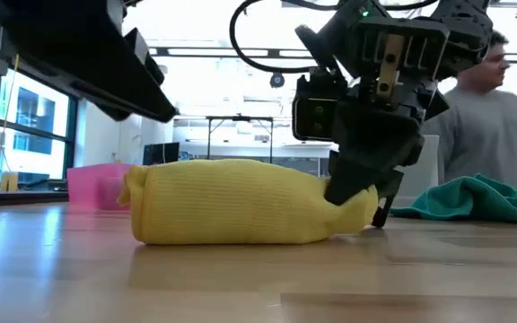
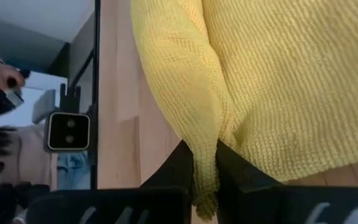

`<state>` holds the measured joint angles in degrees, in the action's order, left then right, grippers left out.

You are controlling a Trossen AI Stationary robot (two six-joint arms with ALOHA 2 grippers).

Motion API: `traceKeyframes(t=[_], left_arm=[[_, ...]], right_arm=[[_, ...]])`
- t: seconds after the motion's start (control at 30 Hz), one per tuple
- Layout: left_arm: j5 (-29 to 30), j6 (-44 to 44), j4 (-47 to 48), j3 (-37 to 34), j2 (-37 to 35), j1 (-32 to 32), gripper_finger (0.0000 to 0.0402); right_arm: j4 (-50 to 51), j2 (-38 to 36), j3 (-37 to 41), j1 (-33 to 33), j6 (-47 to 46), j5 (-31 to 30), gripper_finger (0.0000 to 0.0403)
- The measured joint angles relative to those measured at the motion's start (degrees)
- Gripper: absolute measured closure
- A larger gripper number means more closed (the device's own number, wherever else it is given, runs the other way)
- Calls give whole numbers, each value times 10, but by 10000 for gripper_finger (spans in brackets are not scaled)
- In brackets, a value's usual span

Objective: Roll microfiber towels into tight, uniform cylinder then place into a basket
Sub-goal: Roll the yellow microfiber cloth

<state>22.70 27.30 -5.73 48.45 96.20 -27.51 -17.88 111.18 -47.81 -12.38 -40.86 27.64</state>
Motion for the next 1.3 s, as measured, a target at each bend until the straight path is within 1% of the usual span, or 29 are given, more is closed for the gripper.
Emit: traceKeyframes(t=[0.07,0.17,0.37,0.47,0.6,0.7,0.83,0.97,1.07,1.2,1.3], left_arm=[[27,-9,-18,1,4,-3,359],[45,1,-15,1,16,-2,336],[32,20,-35,9,52,1,262],[20,-10,-58,26,73,-5,231],[29,-37,-60,45,112,-8,207],[44,-41,-59,52,136,-8,201],[55,-34,-44,52,148,-10,201],[56,0,6,53,148,-18,206],[58,37,36,54,146,-19,208],[55,67,33,54,146,-19,208],[55,85,32,54,146,-19,209]], right_arm=[[-1,0,0,0,-3,0,390],[-1,0,0,0,-3,-1,390],[-1,0,0,0,-3,-2,391],[0,0,0,1,-3,-6,391],[2,0,0,1,-3,-6,391],[2,0,0,1,-3,-6,391],[2,0,0,1,-2,-6,391],[2,0,0,0,-1,-9,389],[2,0,0,0,-2,-10,379],[2,0,0,0,0,-10,368],[0,0,0,-1,21,-9,362]])
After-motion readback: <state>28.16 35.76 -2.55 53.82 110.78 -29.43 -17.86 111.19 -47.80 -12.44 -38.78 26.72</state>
